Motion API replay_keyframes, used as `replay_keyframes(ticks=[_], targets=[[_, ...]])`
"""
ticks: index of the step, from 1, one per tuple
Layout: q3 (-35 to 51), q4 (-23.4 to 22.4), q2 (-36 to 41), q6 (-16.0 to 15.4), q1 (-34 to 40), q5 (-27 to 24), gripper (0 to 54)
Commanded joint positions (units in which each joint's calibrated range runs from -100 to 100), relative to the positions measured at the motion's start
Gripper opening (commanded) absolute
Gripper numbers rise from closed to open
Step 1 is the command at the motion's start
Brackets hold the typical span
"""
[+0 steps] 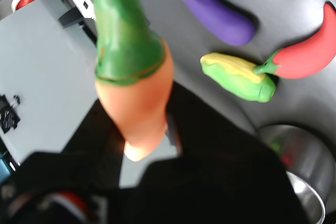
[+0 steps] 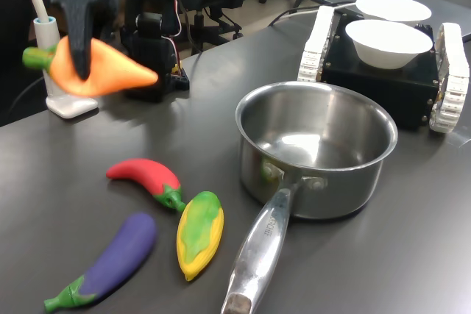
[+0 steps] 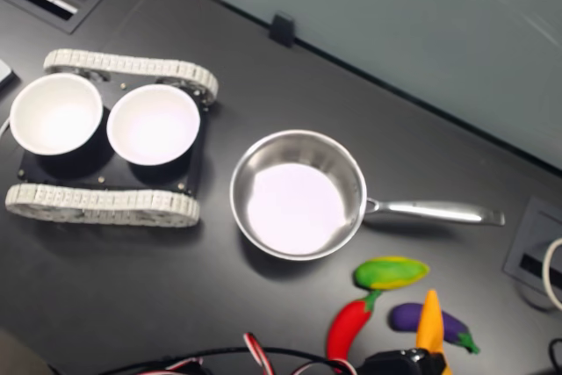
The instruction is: Pick up the carrot and place them in the pan
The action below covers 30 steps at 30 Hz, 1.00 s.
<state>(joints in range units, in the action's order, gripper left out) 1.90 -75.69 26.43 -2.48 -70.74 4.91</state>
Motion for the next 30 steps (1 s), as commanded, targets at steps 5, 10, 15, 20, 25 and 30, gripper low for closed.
replay_keyframes(ticks=[5,10,15,20,25,30], targets=[[3.2,6.1,10.6,-2.4,4.5,-2.9,0.0],[2.6,4.7,15.1,-3.1,9.0,-4.8,0.0],[1.3,4.3,19.5,-3.2,14.1,-5.7,0.0],[1.2,4.2,22.7,-2.6,20.4,-6.7,0.0],[0.9,2.6,25.7,-2.5,27.0,-7.6,0.0],[-1.2,3.2,28.3,-1.3,33.0,-7.0,0.0]])
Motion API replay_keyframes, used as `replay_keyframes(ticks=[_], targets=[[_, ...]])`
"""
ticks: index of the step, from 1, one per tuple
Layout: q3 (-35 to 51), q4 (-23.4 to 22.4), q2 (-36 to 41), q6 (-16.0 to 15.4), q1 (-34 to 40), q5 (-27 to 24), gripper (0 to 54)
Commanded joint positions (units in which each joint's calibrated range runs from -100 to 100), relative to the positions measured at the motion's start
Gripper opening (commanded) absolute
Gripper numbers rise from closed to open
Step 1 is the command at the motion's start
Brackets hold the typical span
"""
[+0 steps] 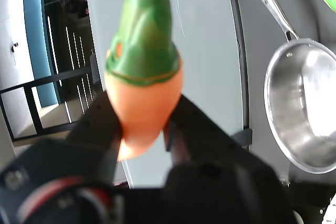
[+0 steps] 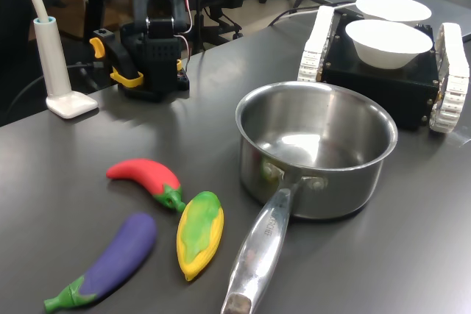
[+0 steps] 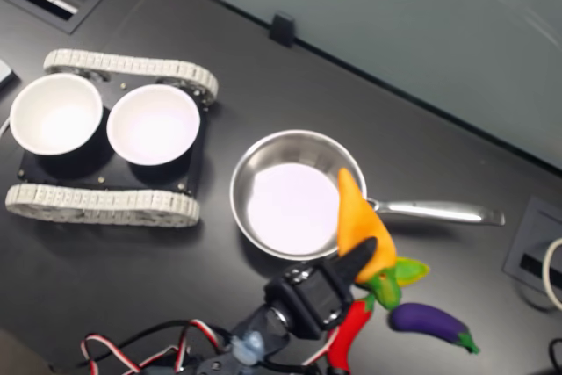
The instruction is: Pick up the carrot and place them in the pan
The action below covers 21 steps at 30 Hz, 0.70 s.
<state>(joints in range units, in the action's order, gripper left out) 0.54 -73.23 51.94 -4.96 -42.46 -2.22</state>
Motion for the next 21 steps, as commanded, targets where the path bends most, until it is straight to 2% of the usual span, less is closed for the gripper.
replay_keyframes(ticks=[1,10,21], targets=[[-0.6,0.8,3.1,1.3,5.9,0.2,0.0],[-7.9,2.4,4.4,7.4,20.7,0.6,0.0],[-17.9,5.7,3.6,7.9,27.3,0.7,0.0]])
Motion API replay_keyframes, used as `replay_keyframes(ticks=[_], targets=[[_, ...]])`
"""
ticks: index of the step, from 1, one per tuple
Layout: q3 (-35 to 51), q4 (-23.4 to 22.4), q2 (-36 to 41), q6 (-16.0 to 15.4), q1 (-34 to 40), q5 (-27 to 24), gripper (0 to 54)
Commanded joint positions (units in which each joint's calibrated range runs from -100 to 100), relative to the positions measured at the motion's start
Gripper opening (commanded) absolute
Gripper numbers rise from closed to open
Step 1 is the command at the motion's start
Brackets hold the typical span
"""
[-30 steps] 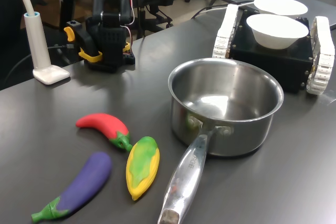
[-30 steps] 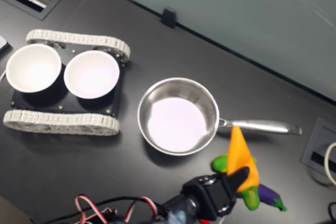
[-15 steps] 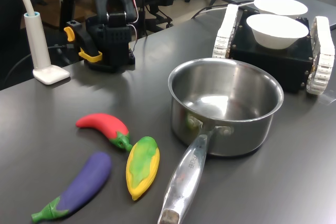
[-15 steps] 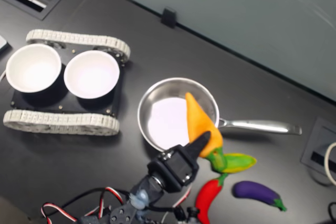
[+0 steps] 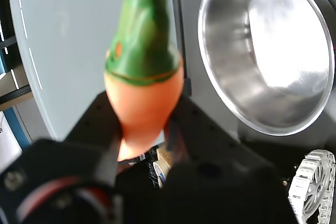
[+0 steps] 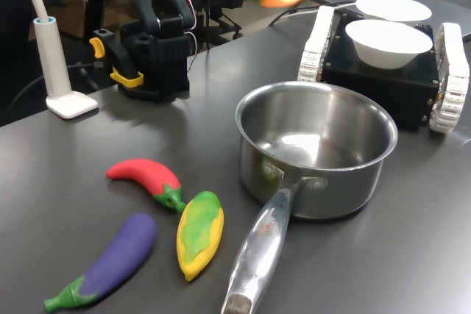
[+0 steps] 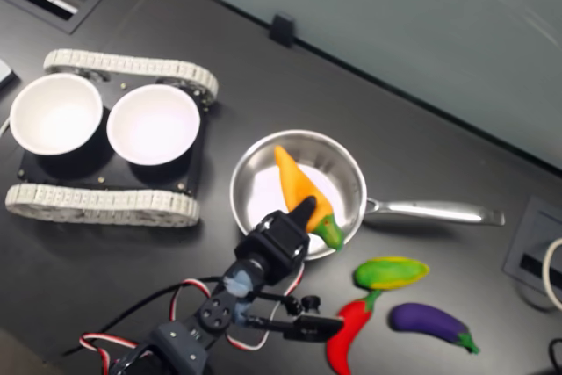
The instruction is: Pick up the carrot and place them in the pan
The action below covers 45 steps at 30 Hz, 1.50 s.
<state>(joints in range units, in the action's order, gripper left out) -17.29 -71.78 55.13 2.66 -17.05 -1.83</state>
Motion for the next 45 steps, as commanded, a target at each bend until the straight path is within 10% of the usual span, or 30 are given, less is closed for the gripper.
replay_keyframes(ticks=[1,20,45], targets=[[-1.0,4.5,0.2,0.3,2.3,0.1,0.0],[-16.6,15.5,-2.1,0.4,4.9,-1.0,0.1],[-22.2,18.6,-3.6,0.8,5.6,-0.8,6.5]])
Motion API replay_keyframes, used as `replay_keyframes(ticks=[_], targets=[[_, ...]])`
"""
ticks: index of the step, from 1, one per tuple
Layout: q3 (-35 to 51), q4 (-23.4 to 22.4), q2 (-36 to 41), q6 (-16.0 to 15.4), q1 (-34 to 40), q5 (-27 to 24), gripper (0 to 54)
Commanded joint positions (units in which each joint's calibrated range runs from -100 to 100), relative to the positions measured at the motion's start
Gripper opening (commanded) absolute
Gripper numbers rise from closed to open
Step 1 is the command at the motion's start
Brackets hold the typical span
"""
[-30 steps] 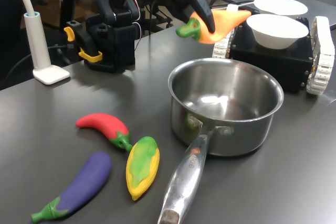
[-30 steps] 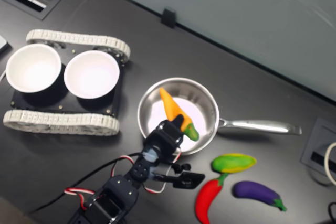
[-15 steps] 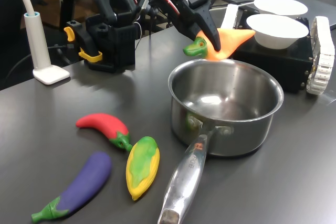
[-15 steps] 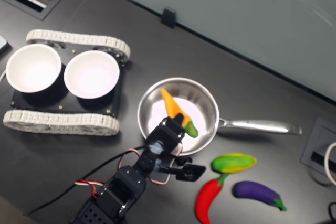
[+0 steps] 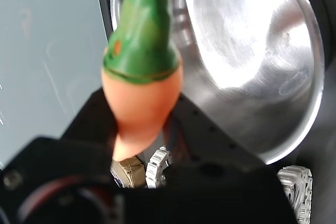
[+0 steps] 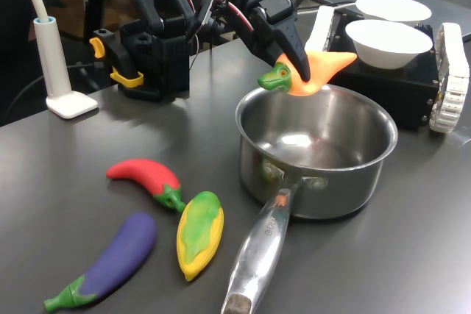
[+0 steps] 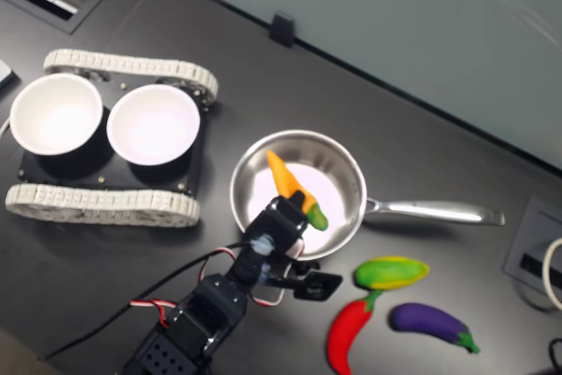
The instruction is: Pick up the carrot and place them in the pan
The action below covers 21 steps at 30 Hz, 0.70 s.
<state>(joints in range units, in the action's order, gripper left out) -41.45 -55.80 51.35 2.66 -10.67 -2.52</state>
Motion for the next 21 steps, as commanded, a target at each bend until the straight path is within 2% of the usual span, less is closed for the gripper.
replay_keyframes(ticks=[1,10,14,18,21], targets=[[2.0,2.5,0.1,0.8,-0.8,0.0,6.2],[0.7,2.6,0.2,0.8,-0.3,0.8,8.6],[0.1,2.6,0.4,0.8,-0.2,1.5,17.4],[-0.3,2.5,1.1,0.8,0.0,2.2,20.8],[-0.8,2.5,1.7,0.8,0.3,2.7,25.7]])
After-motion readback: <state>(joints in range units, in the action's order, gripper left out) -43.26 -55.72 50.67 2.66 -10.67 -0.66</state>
